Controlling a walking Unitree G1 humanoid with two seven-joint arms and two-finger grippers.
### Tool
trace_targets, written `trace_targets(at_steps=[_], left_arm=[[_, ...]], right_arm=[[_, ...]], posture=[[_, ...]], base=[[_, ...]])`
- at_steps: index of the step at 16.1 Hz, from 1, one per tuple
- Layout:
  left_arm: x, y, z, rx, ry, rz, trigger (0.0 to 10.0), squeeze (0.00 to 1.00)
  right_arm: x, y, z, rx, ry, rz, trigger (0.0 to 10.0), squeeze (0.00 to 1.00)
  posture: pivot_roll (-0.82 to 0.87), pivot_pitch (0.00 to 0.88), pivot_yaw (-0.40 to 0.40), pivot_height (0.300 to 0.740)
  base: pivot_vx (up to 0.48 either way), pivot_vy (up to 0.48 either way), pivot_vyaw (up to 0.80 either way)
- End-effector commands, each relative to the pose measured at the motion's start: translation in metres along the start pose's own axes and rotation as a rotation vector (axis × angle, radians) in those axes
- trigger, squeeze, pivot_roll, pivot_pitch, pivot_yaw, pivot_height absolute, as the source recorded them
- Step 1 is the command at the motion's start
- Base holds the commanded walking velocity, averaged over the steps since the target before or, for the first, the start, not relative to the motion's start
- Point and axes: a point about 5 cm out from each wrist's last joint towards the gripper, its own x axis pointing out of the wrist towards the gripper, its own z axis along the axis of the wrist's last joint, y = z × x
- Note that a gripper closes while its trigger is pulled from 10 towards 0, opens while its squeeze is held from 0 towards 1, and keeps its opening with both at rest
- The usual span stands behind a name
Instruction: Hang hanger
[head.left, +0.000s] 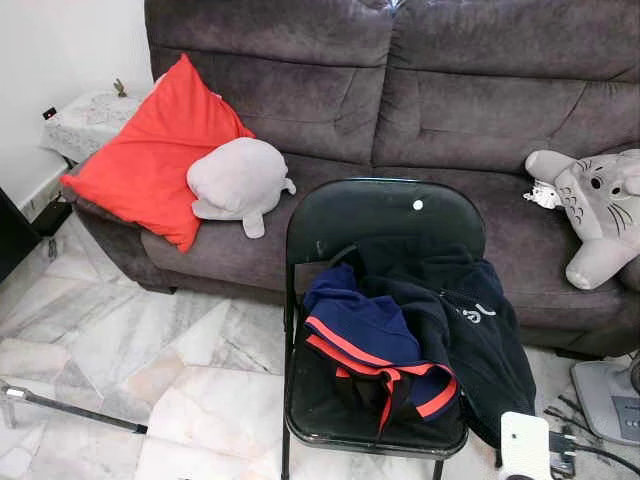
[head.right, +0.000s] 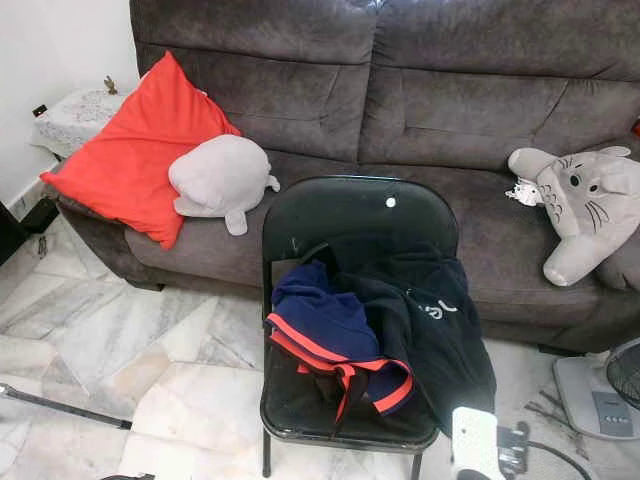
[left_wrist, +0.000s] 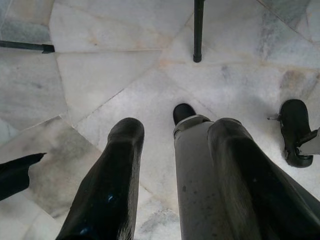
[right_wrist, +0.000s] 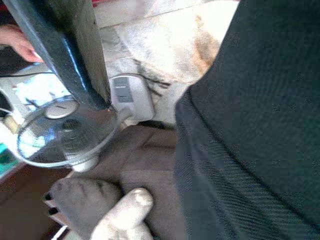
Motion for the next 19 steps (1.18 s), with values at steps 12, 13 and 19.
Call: trace_targets(at_steps=[12,13,19], left_arm=[[-0.009,-0.013,-0.032,0.007,0.135,-0.053,10.0,0.0],[-0.009,-0.013,-0.032,0.009,0.134,-0.053,10.0,0.0],[-0.009,-0.012,-0.032,0.013,0.134,-0.049,10.0,0.0]], right_arm=[[0.012,-0.01,-0.01,-0.057,0.02,-0.078,0.0,0.0],[0.013,-0.01,-0.01,-0.059,0.019,-0.079,0.0,0.0],[0.015,-0.01,-0.01,-0.061,0.011,-0.079,0.0,0.0]], posture=[[-0.07,0.153,0.002,0.721],[-0.07,0.155,0.002,0.721],[-0.06,0.156,0.004,0.721]], base=[[0.0,0.0,0.0],[0.0,0.0,0.0],[0.0,0.0,0.0]])
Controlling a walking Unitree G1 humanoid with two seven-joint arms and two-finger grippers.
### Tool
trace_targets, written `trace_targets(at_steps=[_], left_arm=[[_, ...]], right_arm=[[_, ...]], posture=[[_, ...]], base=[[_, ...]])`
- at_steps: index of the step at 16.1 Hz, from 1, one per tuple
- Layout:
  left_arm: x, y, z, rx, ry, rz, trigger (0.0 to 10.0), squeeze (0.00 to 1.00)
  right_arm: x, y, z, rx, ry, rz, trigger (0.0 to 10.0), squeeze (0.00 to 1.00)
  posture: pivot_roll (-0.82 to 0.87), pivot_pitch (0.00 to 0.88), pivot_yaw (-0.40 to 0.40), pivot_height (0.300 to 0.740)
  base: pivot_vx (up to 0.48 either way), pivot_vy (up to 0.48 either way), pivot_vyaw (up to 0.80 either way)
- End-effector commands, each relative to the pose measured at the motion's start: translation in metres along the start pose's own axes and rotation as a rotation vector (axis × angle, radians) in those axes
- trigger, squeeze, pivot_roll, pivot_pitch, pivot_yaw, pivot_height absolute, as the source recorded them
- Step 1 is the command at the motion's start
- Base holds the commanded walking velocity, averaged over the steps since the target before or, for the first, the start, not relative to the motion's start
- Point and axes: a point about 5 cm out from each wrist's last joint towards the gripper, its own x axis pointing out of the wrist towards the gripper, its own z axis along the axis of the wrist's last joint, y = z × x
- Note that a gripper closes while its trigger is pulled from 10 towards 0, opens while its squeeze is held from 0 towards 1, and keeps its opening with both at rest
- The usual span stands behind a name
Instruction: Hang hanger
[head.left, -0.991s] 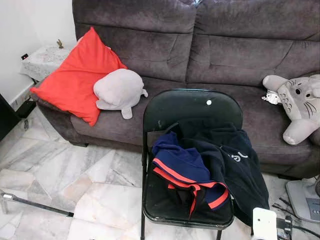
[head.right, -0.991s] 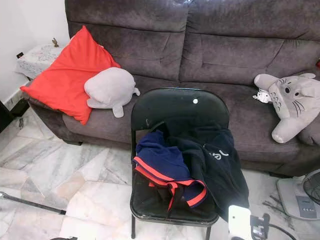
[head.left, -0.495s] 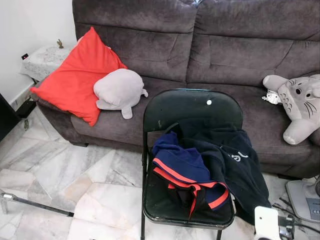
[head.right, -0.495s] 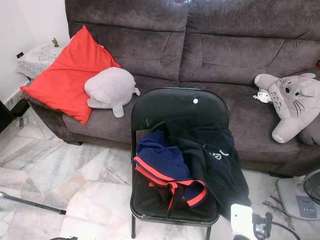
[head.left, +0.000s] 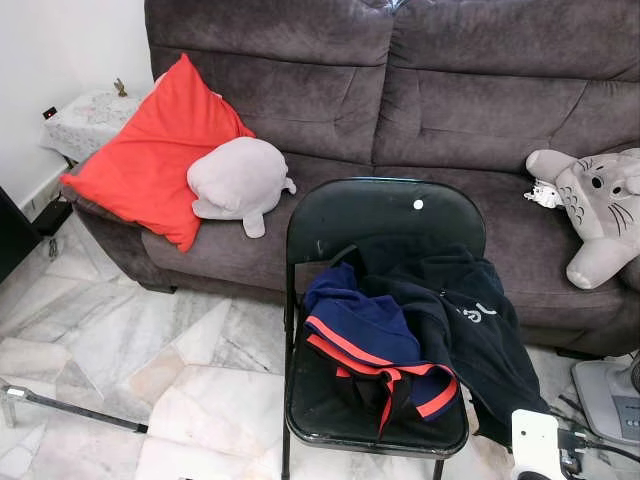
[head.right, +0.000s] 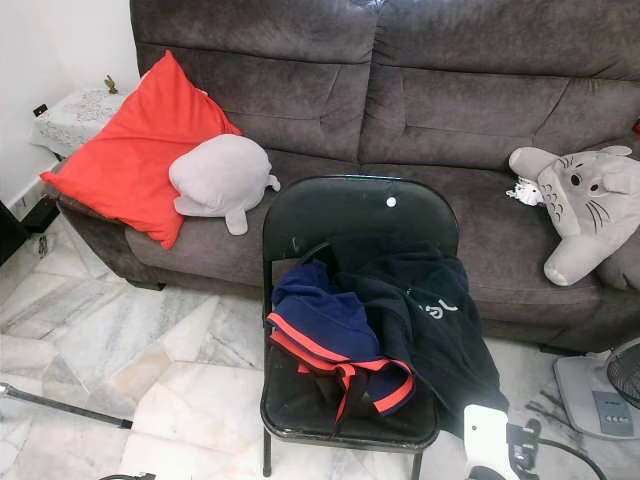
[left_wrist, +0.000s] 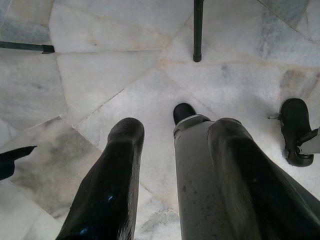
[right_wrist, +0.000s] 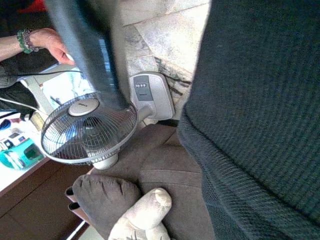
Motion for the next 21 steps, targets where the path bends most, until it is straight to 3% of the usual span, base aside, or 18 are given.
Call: trace_targets(at_steps=[1,21], left_arm=[[-0.0091,-0.0121,-0.0327,0.007,0.135,-0.046,10.0,0.0],[-0.0096,-0.012,-0.0338,0.018,0.135,-0.039,10.0,0.0]], right_arm=[[-0.0012,-0.0019,-0.0054,-0.004,0.019,-0.009,0.0,0.0],[0.002,-0.002,-0.0031,0.023,0.009,-0.017,0.0,0.0]], posture=[[-0.06,0.156,0.003,0.721],[-0.06,0.139,0.004,0.721]], base=[[0.0,0.0,0.0],[0.0,0.0,0.0]])
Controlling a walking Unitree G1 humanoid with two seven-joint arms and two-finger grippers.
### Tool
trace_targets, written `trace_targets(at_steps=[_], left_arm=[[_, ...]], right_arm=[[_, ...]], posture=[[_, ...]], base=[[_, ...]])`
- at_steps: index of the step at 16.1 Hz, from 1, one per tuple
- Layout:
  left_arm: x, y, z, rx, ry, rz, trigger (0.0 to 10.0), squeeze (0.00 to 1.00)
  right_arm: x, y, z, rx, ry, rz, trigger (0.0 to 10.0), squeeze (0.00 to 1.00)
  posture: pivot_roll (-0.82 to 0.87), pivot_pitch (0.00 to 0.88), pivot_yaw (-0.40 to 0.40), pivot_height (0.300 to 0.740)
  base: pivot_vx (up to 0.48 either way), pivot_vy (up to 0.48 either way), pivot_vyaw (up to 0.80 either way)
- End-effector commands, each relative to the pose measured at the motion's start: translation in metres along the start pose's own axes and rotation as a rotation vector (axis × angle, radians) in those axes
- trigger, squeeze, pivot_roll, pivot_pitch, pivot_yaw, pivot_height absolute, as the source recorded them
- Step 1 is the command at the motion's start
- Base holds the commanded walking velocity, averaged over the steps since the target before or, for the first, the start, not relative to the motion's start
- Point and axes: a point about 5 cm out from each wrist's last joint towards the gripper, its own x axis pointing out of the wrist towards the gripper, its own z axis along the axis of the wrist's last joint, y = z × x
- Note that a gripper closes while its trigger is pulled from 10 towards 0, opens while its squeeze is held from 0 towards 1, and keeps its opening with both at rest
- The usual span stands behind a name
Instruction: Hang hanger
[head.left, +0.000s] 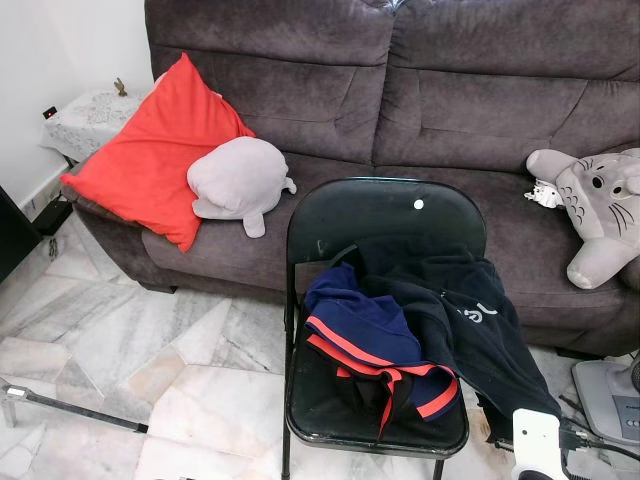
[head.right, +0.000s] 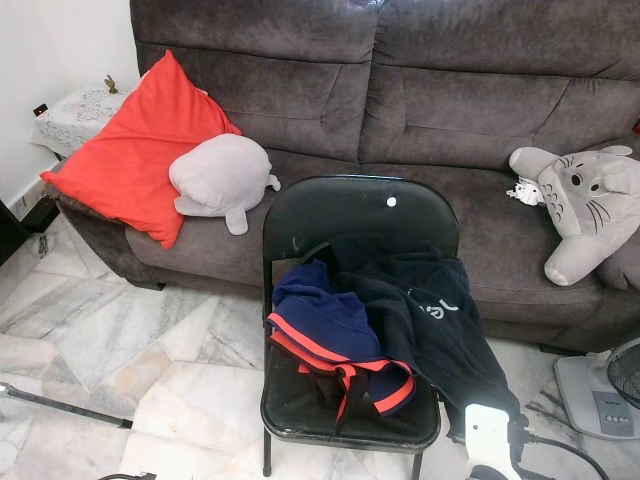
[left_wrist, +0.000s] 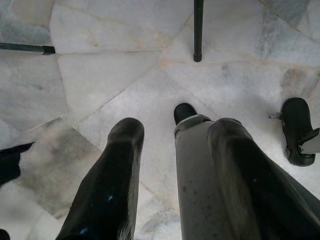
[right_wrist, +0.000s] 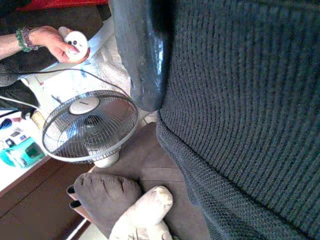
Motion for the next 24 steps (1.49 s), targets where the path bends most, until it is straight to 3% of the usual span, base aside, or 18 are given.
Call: trace_targets(at_steps=[1,5,8,9,12,13,18,20,24], left_arm=[[-0.01,-0.012,-0.034,0.011,0.136,-0.042,10.0,0.0],[-0.01,-0.012,-0.034,0.012,0.136,-0.041,10.0,0.0],[-0.01,-0.011,-0.034,0.013,0.138,-0.041,10.0,0.0],[-0.01,-0.011,-0.034,0.014,0.138,-0.041,10.0,0.0],[-0.009,-0.011,-0.033,0.017,0.138,-0.043,10.0,0.0],[-0.009,-0.01,-0.033,0.019,0.137,-0.042,10.0,0.0],[-0.009,-0.01,-0.032,0.02,0.136,-0.042,10.0,0.0],[-0.009,-0.009,-0.032,0.023,0.137,-0.042,10.0,0.0],[-0.009,-0.01,-0.033,0.022,0.137,-0.046,10.0,0.0]], right_arm=[[0.0,-0.001,-0.001,0.021,0.012,-0.009,0.0,0.0],[0.004,-0.002,0.011,0.121,0.004,-0.04,0.0,0.0],[0.007,-0.007,0.026,0.334,0.028,-0.073,0.0,0.0],[0.008,-0.01,0.033,0.411,0.023,-0.081,10.0,0.0],[0.009,-0.023,0.064,0.685,-0.011,-0.119,10.0,0.0],[0.007,-0.031,0.083,0.76,-0.056,-0.108,10.0,0.0],[0.001,-0.044,0.095,0.716,-0.095,-0.112,10.0,0.0],[0.003,-0.06,0.12,0.691,-0.201,-0.14,10.0,0.0],[-0.002,-0.052,0.132,0.644,-0.242,-0.079,10.0,0.0]], posture=[[-0.06,0.139,0.005,0.721],[-0.06,0.139,0.005,0.721],[-0.07,0.146,0.007,0.721],[-0.07,0.15,0.007,0.721],[-0.07,0.157,0.011,0.721],[-0.08,0.158,0.013,0.721],[-0.08,0.166,0.019,0.721],[-0.08,0.163,0.02,0.721],[-0.07,0.149,0.015,0.721]], base=[[0.0,0.0,0.0],[0.0,0.0,0.0],[0.0,0.0,0.0],[0.0,0.0,0.0],[0.0,0.0,0.0],[0.0,0.0,0.0],[0.0,0.0,0.0],[0.0,0.0,0.8],[0.0,0.0,0.8]])
